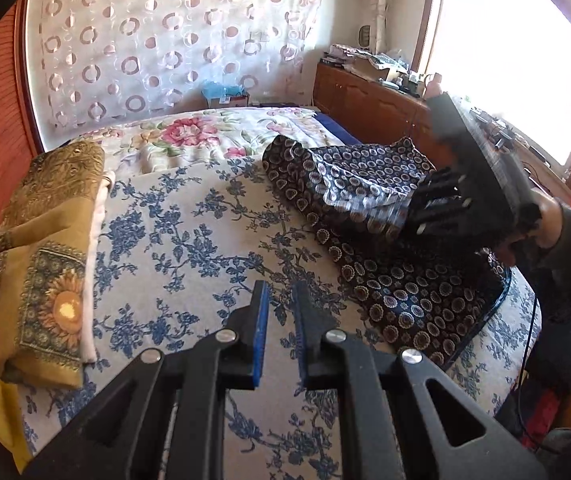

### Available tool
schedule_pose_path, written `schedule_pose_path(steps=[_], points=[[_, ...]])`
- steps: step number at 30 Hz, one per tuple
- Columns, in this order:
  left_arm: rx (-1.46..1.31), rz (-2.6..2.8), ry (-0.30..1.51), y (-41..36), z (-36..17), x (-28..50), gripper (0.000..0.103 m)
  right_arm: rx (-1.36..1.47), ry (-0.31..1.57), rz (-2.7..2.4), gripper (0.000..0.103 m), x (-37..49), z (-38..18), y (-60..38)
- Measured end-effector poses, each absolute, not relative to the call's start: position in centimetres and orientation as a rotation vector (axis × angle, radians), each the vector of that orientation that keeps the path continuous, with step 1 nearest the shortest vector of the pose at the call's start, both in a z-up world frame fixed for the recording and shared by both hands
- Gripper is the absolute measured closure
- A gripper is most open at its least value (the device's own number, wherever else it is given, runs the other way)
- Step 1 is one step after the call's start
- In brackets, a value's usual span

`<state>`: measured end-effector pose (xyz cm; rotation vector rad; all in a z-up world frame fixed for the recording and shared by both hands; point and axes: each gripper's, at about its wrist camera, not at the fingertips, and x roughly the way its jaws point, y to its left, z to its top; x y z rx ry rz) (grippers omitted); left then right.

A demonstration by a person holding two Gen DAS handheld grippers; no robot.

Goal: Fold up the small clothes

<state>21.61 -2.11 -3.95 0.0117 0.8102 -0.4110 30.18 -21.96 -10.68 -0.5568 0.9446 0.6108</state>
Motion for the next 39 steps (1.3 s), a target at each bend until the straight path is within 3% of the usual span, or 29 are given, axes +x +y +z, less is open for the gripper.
schedule_pose_path(steps=[10,17,21,23,24,32,39], points=[[0.006,-0.444,0.840,-4.4,-5.1,23.9,0.094,-0.350,0.828,0.407,0.098,36.5,-4.8,-31.8],[-0.005,-0.469,0.858,-6.2,-6.2,24.0,0.094,-0.095,0.882,0.253,0.097,40.9,-6.4,-37.8],[-0.007,-0.480,0.867,-6.9,-6.6,23.6,0.094,-0.111,0.863,0.225,0.082,41.1,-6.5,-38.2],[0.001,-0.485,0.872,-7.2,-6.7,23.5,0.094,-0.105,0.865,0.224,0.062,40.9,-6.4,-38.5],[0.006,-0.487,0.872,-7.4,-6.7,23.4,0.094,-0.107,0.858,0.217,0.059,40.7,-6.2,-38.8],[0.012,-0.499,0.867,-8.2,-6.8,23.1,0.094,-0.086,0.810,0.212,0.058,38.3,-5.4,-40.8],[0.023,-0.505,0.879,-9.1,-7.4,23.0,0.094,-0.164,0.947,0.207,0.058,38.6,-9.0,-39.3]])
